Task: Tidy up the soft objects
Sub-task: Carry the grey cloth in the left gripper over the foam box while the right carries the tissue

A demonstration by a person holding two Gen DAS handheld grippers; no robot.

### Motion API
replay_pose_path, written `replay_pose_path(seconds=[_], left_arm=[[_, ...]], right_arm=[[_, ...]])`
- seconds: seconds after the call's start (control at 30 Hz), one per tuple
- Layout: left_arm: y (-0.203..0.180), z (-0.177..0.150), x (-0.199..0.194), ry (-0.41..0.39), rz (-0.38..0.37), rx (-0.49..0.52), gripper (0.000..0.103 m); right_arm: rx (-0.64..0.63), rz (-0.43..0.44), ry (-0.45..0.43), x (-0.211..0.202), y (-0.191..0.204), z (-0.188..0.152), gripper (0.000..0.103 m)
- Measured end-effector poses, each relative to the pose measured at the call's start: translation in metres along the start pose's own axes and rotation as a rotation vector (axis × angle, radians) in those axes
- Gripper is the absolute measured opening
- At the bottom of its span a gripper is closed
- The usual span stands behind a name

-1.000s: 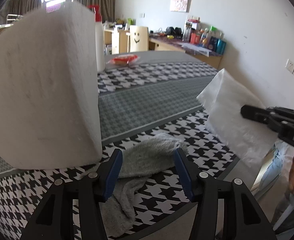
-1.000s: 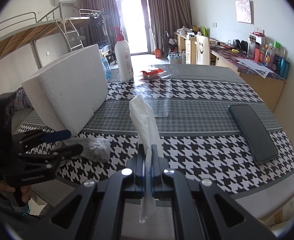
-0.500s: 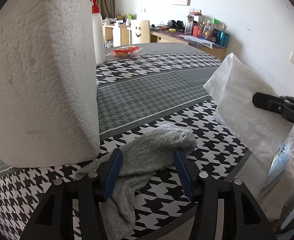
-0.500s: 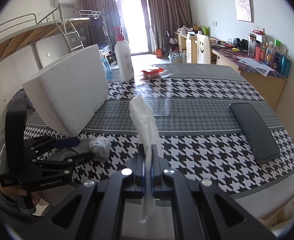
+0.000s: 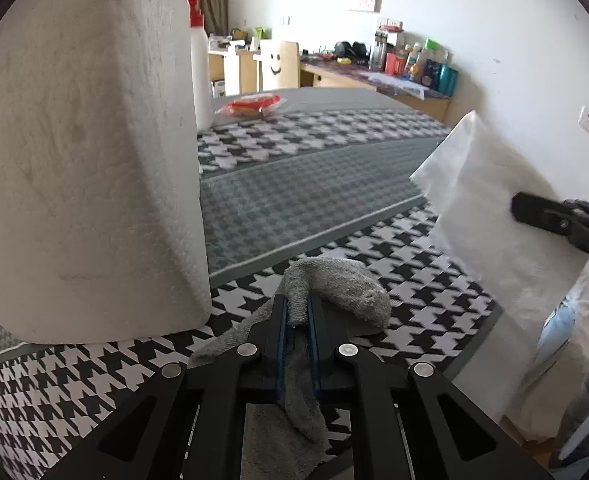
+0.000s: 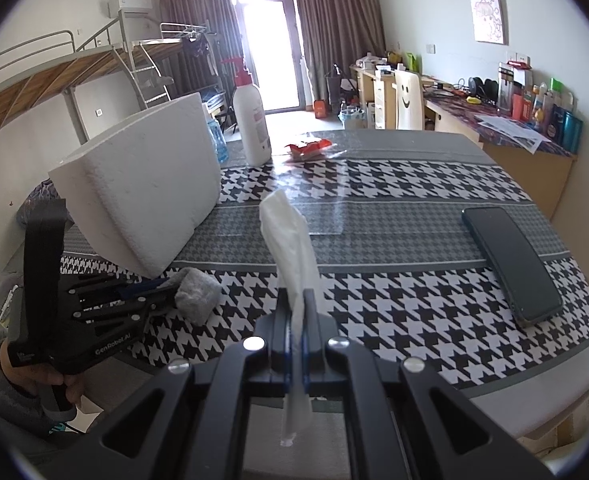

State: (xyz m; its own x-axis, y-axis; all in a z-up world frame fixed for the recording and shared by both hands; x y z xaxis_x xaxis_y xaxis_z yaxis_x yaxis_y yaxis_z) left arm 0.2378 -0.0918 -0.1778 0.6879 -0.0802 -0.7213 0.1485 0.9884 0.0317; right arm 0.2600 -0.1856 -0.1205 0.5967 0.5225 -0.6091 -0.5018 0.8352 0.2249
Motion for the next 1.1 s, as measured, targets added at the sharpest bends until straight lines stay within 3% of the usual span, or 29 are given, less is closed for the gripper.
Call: replay_pose_path(seconds=[0.47,1.1], left_arm=[[0.005,0.037,-0.062,-0.16,-0.018,-0.003,0.01],[0.011,0.07,-0.103,-0.276,-0.035,0.002,0.01]], right_arm=[[-0.015,0.003,-0.052,-0.01,0.013,0.018,0.006],[-0.043,-0.053,-0.141,-0.027,0.025,0.046,0.006]])
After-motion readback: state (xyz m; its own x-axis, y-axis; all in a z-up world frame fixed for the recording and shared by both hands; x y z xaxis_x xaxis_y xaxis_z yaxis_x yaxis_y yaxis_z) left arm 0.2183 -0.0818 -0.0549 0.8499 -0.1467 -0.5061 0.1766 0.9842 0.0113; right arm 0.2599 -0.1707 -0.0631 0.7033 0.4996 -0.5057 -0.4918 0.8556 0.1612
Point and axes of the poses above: each gripper's, at about its wrist camera, not at the fingertips, and x roughly the way its jaws point, y to its left, z to its top, the point moved 9 cm from there along x, roughly the way its jaws point, and after that the axes turned 8 degrees about z, right-handed, at the moved point
